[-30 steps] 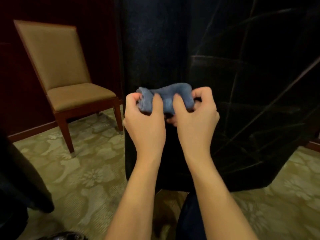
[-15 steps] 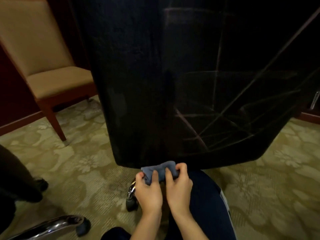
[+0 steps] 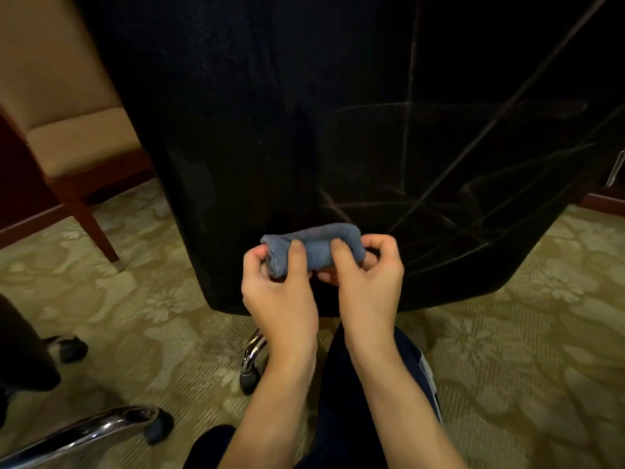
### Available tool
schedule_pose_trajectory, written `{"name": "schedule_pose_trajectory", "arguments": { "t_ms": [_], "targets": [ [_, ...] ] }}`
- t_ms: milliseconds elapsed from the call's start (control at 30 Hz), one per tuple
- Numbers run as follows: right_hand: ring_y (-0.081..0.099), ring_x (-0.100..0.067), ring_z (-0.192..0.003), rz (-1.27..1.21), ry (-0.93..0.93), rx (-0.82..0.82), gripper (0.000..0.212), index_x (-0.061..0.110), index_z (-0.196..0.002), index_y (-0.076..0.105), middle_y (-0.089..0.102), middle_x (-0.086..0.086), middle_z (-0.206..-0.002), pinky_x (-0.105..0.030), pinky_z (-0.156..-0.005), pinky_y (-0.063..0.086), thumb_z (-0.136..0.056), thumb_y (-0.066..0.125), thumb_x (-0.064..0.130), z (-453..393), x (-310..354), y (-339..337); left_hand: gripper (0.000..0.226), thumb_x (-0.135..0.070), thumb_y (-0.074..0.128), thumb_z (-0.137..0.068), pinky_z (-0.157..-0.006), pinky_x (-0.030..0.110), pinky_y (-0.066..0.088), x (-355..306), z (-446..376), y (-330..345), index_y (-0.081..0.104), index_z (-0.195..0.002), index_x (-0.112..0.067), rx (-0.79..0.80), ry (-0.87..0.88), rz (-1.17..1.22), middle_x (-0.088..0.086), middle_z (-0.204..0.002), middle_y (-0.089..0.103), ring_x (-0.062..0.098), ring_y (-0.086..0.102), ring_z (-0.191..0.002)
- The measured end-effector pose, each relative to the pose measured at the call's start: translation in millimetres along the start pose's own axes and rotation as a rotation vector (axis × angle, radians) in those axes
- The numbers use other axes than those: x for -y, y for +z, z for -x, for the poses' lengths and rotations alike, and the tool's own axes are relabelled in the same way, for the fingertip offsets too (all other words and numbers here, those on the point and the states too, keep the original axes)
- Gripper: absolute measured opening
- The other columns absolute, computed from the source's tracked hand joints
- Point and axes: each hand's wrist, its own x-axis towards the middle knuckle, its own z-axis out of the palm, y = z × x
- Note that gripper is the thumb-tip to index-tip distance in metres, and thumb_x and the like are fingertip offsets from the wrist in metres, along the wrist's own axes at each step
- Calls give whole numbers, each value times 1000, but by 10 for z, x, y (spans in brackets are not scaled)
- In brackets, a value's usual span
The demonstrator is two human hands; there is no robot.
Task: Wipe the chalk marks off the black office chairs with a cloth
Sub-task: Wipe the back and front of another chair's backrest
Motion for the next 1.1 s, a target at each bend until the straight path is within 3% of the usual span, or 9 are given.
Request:
{"name": "schedule_pose_trajectory", "arguments": {
  "t_ms": [167, 267, 333, 433, 600, 733, 933, 1100],
  "targets": [
    [68, -9, -68, 231, -8, -55, 18, 26, -95, 52, 68, 1, -76, -29, -61, 58, -91, 68, 17, 127, -420, -158, 13, -17, 70, -91, -67, 23, 55, 352, 189, -101, 57, -94, -18, 7, -20, -142, -4, -77, 69, 8, 66, -72],
    [65, -7, -64, 319, 44, -86, 18, 26, -92, 52, 65, 1, -73, -27, -57, 51, -90, 67, 16, 193, -652, -278, 14, -23, 70, -90, -73, 38, 58, 561, 340, -153, 57, -92, -26, -12, -114, -262, -3, -78, 69, 7, 67, -71],
    [64, -8, -63, 317, 56, -92, 18, 25, -92, 52, 65, 1, -74, -27, -57, 51, -90, 67, 14, 193, -669, -323, 14, -22, 70, -90, -75, 46, 58, 551, 374, -136, 57, -93, -26, -8, -114, -283, -4, -77, 70, 4, 66, -70],
    [66, -7, -63, 232, 4, -128, 19, 24, -92, 54, 67, 0, -72, -27, -58, 55, -90, 68, 12, 43, -413, -313, 15, -17, 71, -91, -72, 38, 59, 291, 326, 25, 58, -95, -23, 41, -44, -181, -11, -76, 71, 3, 67, -69],
    [69, -8, -64, 127, -111, -130, 17, 22, -94, 55, 69, 2, -69, -21, -55, 55, -89, 68, 12, -265, 110, -362, 15, -18, 73, -90, -70, 35, 59, -67, 232, 344, 59, -97, -17, 91, 44, -19, -1, -79, 74, 17, 73, -77],
    [64, -8, -59, 283, -106, -149, 18, 23, -89, 53, 64, 1, -66, -26, -55, 54, -88, 68, 14, -183, -166, -482, 21, -16, 74, -88, -64, 24, 54, 195, 352, 292, 55, -88, -27, 96, 86, -131, -3, -73, 70, 4, 67, -67],
    [65, -15, -69, 430, 120, -210, 21, 25, -88, 50, 64, -1, -76, -39, -63, 55, -87, 68, 14, -36, -802, -782, 16, -23, 71, -88, -73, 50, 56, 765, 688, 152, 55, -89, -25, 107, -84, -328, -5, -74, 67, 5, 64, -66],
    [70, -15, -69, 254, 41, -216, 15, 23, -91, 55, 69, -2, -74, -41, -65, 60, -87, 67, 15, -234, -447, -771, 17, -18, 74, -88, -69, 42, 58, 443, 608, 365, 58, -91, -22, 122, -13, -193, -2, -74, 70, 5, 66, -66]
  ]
}}
